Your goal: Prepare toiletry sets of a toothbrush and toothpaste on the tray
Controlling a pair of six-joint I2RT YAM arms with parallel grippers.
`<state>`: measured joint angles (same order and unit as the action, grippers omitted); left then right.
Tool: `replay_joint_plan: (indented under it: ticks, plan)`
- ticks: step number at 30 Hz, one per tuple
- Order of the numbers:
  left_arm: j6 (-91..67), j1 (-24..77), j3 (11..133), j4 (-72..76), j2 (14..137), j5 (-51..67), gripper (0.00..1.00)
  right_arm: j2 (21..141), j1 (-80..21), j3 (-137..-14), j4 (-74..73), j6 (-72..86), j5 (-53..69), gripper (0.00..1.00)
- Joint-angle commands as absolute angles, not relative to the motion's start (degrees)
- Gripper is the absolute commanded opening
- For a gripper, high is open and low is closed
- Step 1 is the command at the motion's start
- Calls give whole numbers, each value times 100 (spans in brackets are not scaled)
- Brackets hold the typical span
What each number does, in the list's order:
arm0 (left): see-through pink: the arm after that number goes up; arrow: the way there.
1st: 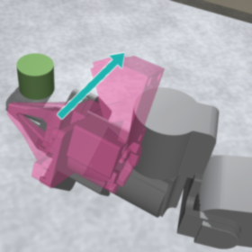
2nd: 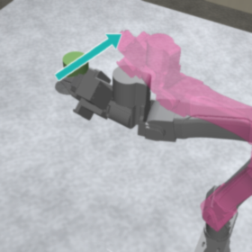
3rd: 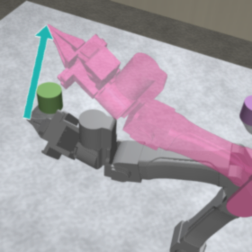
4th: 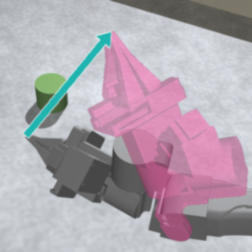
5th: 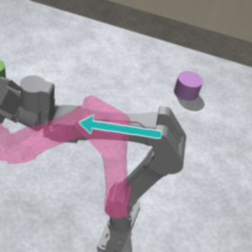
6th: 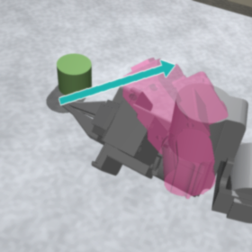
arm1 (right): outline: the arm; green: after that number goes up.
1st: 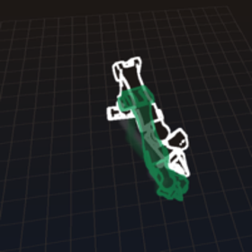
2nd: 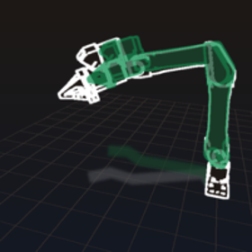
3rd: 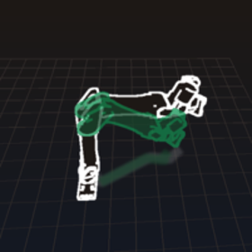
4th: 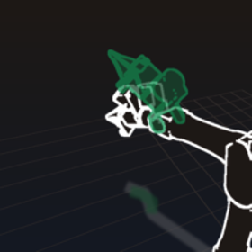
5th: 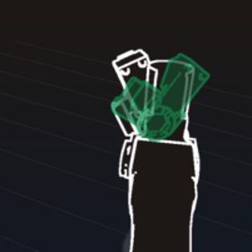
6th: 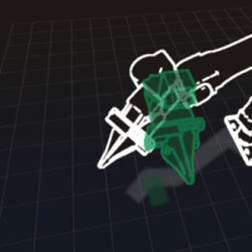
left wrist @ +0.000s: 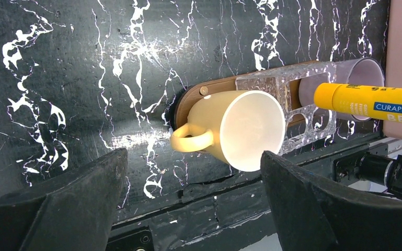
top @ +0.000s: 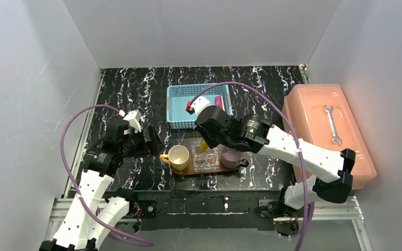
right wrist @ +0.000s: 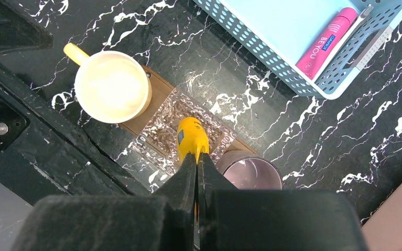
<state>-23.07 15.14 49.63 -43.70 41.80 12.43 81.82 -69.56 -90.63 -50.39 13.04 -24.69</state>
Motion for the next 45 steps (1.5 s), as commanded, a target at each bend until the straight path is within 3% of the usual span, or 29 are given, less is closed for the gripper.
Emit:
replay_joint_plan:
  ticks: [1,45]
  plan:
    - [-2224,1508,4896,-4351,4115,1160,98,8292,-7005,-9221,-4635,1213,-2578,1]
    - [-2209,1511,4881,-4342,4131,1116,98,8885,-7006,-8641,-4058,1168,-2393,1]
